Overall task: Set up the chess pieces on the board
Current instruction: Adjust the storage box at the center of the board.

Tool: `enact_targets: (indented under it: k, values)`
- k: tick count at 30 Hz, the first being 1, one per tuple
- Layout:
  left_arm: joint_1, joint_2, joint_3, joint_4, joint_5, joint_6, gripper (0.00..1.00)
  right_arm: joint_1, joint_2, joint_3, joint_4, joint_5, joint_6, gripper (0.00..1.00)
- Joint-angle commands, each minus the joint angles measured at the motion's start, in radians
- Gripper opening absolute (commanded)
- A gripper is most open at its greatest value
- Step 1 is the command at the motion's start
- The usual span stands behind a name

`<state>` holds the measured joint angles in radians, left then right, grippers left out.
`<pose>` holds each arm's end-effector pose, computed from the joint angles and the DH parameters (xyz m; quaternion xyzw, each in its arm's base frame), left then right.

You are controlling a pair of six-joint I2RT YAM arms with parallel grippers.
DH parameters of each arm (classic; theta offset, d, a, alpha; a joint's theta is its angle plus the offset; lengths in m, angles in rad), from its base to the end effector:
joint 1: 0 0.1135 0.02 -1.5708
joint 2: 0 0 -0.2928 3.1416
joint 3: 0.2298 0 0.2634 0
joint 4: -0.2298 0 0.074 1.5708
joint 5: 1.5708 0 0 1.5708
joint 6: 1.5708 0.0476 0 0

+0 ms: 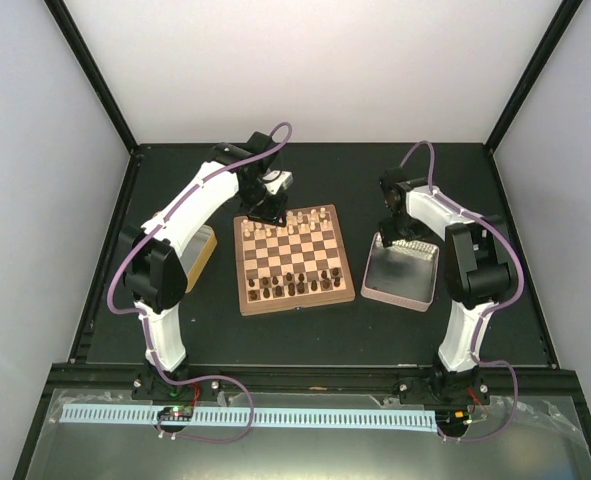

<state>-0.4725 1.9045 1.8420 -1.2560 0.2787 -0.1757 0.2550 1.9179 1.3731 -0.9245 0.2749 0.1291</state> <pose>0.3551 -0.1962 0.3180 0.1625 0.9691 -0.1703 0.0742 0.3731 0.0839 0.1880 -0.0553 0.9878 -0.1247 0.0754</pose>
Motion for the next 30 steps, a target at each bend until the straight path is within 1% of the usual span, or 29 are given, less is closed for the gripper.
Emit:
enact_targets:
  k: [1, 5, 8, 10, 13, 16, 20, 24, 30]
  values:
    - [0.006, -0.011, 0.036, -0.003, 0.015, 0.012, 0.3, 0.0, -0.021, 0.01, 0.061, 0.089, 0.021, 0.85]
    - [0.006, -0.009, 0.039, -0.003, 0.021, 0.013, 0.3, -0.015, -0.001, 0.003, 0.084, 0.043, 0.007, 0.86]
    - [0.006, -0.009, 0.039, -0.002, 0.023, 0.013, 0.3, -0.034, 0.017, -0.006, 0.083, -0.012, 0.032, 0.82]
    - [0.006, -0.011, 0.038, -0.004, 0.023, 0.015, 0.3, -0.044, 0.011, -0.026, 0.084, -0.021, 0.048, 0.77]
    - [0.006, -0.013, 0.039, -0.002, 0.026, 0.015, 0.3, -0.051, -0.013, -0.057, 0.073, 0.006, 0.096, 0.64]
    - [0.007, -0.012, 0.039, -0.002, 0.032, 0.013, 0.3, -0.061, -0.057, -0.105, 0.069, 0.03, 0.155, 0.54]
    - [0.005, -0.011, 0.039, -0.001, 0.041, 0.013, 0.29, -0.063, -0.118, -0.18, 0.067, 0.077, 0.219, 0.49]
    - [0.005, -0.012, 0.038, 0.0, 0.046, 0.013, 0.29, -0.063, -0.185, -0.261, 0.061, 0.103, 0.272, 0.39]
    - [0.004, -0.009, 0.036, 0.003, 0.056, 0.012, 0.29, -0.063, -0.292, -0.371, 0.06, 0.124, 0.366, 0.27]
